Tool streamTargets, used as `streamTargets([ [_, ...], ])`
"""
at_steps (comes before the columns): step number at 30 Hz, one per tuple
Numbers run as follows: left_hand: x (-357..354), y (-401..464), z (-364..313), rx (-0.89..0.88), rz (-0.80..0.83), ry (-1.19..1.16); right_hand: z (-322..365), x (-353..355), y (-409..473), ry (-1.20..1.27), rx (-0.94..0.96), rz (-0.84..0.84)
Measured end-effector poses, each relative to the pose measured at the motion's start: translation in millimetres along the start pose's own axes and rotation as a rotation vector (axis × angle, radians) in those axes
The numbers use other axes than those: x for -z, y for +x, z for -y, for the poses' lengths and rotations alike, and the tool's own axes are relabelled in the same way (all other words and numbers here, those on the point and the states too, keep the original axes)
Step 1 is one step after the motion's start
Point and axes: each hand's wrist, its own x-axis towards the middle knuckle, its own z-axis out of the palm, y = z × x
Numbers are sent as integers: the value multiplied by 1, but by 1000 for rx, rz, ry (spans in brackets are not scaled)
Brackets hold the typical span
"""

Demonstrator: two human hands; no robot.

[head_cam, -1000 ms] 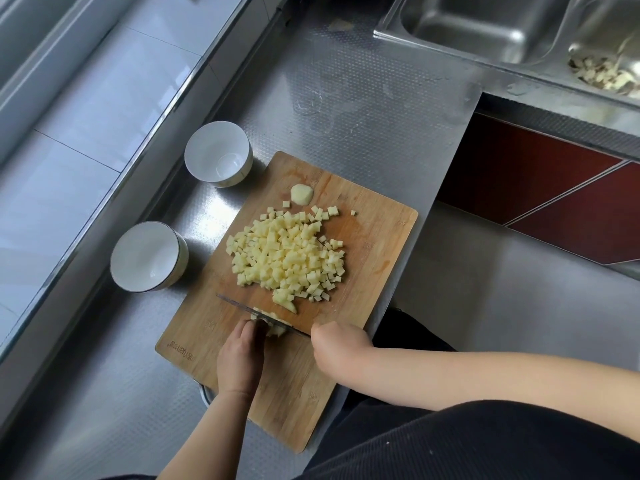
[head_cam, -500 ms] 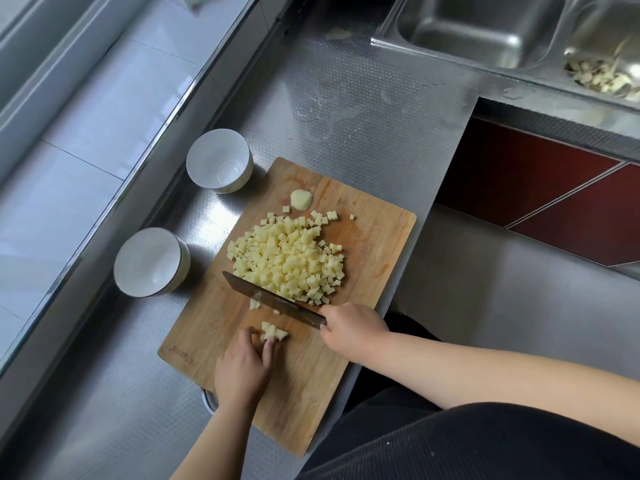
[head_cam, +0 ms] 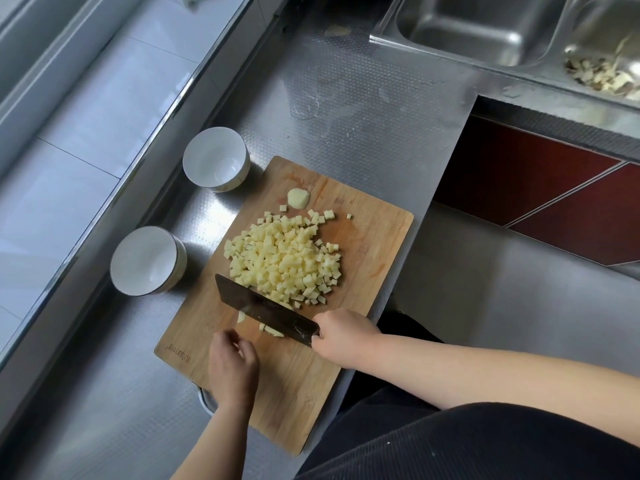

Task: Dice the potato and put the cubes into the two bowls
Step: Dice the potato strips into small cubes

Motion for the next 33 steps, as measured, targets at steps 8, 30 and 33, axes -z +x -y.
streamTargets([
  [8, 1, 7, 7, 79, -72, -30, -3, -10, 7, -92, -35, 120],
  [30, -17, 24, -38, -268, 73, 169, -19, 70, 20, 297, -144, -93],
  [33, -10, 37, -55, -218, -27, 74, -25, 87, 17, 258, -153, -147],
])
